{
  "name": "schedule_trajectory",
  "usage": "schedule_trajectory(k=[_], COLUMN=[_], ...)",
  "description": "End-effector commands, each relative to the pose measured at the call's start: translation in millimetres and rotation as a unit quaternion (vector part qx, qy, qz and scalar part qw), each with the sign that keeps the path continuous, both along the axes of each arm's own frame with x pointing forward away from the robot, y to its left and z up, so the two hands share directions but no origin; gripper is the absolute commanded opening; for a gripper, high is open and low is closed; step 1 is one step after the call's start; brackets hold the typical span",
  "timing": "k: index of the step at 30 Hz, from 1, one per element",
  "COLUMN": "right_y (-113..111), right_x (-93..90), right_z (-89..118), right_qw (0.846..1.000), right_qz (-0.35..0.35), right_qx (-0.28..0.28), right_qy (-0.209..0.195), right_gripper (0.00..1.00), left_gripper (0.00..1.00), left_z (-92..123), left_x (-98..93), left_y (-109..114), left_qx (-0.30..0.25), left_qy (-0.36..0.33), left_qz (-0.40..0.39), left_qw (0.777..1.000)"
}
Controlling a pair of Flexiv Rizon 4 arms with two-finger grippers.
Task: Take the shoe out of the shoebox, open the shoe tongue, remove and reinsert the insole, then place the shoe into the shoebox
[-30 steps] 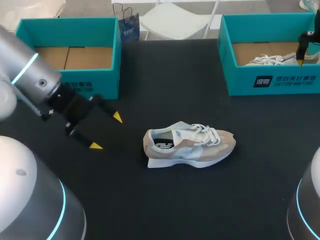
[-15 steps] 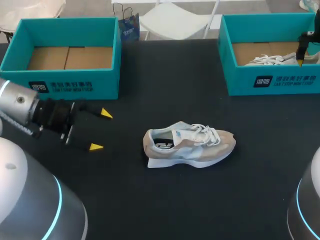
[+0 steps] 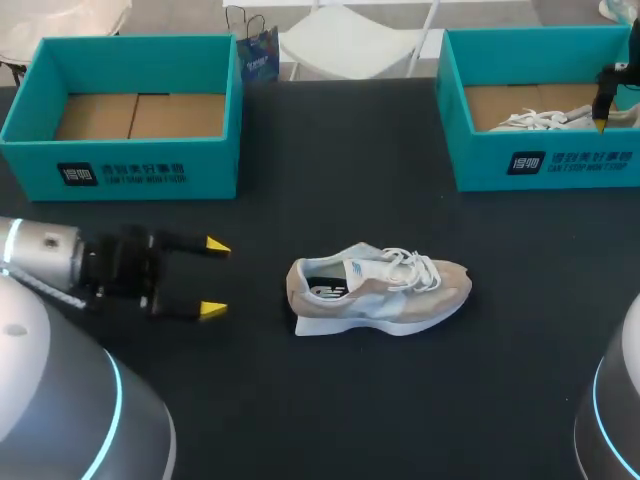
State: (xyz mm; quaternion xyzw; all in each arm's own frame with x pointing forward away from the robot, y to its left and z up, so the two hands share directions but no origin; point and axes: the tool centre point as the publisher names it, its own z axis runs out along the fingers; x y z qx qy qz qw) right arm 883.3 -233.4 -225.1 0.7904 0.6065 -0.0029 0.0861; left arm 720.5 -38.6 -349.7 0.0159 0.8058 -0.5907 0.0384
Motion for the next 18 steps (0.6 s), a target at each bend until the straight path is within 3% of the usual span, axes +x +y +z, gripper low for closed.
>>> schedule_trajectory(k=[1, 18], right_y=[0, 0], right_x=[0.3, 0.3], right_z=[0, 0], right_qw=[1.000, 1.000], right_qz=[0.000, 0.000], right_qx=[0.000, 0.000], right_qy=[0.000, 0.000], right_gripper=[1.00, 1.00], left_gripper=[1.00, 1.00], left_z=[0, -50], left_x=[-9.8, 3.8], left_y=[-18, -69], left_qx=[0.054, 0.074], left_qy=[0.006, 0.025], left_qz=[0.096, 0.097], left_qw=[0.994, 0.992])
